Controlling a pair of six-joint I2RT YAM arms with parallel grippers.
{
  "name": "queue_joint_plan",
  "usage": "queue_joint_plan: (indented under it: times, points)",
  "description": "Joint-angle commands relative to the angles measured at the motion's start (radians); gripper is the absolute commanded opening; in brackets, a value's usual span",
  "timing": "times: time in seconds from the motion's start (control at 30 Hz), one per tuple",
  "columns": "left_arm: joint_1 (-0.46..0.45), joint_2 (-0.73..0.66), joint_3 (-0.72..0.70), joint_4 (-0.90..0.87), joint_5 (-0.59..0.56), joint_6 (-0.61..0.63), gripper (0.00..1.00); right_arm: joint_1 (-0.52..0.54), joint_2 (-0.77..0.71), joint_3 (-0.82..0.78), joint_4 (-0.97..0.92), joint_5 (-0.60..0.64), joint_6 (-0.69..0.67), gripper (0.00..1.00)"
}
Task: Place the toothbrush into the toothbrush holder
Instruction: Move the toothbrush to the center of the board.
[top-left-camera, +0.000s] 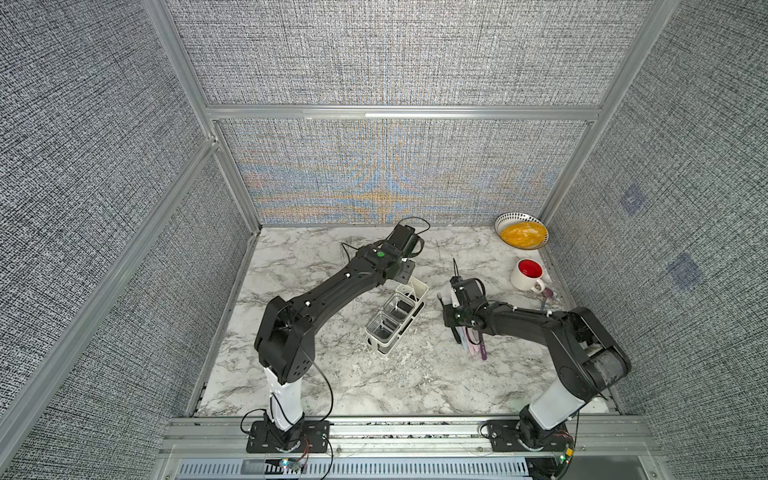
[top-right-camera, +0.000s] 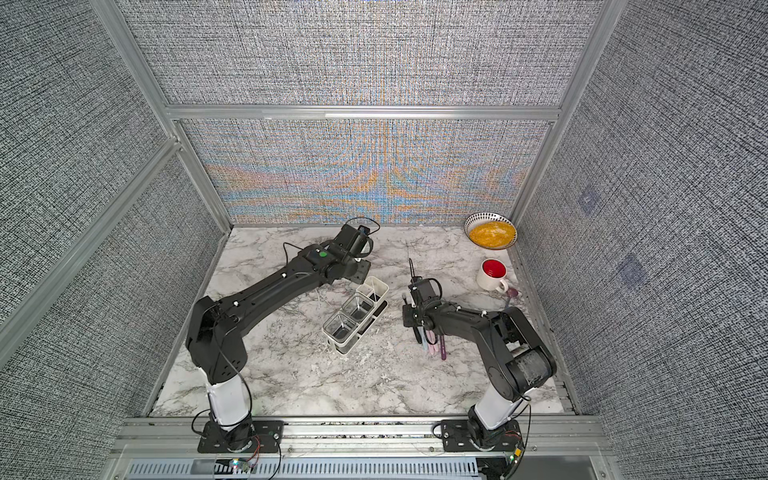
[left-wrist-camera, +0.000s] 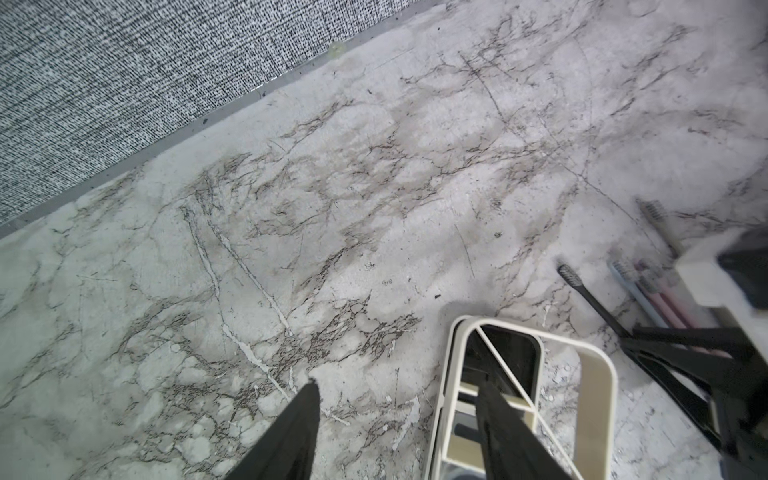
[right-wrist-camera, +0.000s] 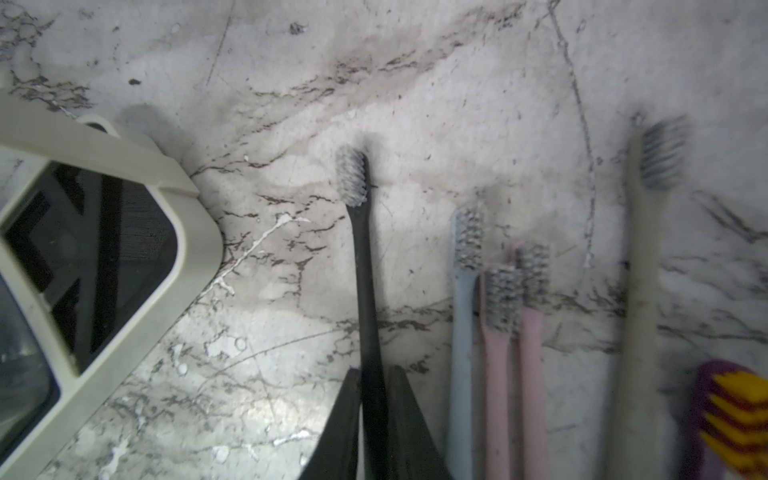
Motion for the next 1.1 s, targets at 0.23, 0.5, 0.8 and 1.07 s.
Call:
queue_joint_plan:
  times: [0.23,0.5,0.8,1.07]
  points:
    - [0.016,0.133,0.085,0.005,0.345,-0.028,0.62,0.002,-0.039,-0.033,-0.068,0.019,0.008,0.14]
    - [0.015,0.134,0.041,0.036,0.522,-0.054,0.59,-0.007,-0.028,-0.045,-0.082,0.038,0.014,0.03]
    - [0.004,0.104,-0.009,0.063,0.630,-0.028,0.57,-0.022,-0.072,-0.069,-0.079,0.028,0.021,0.00]
    - [-0.022,0.079,-0.044,0.036,0.631,0.031,0.60,-0.035,-0.095,-0.074,-0.095,0.023,0.012,0.00]
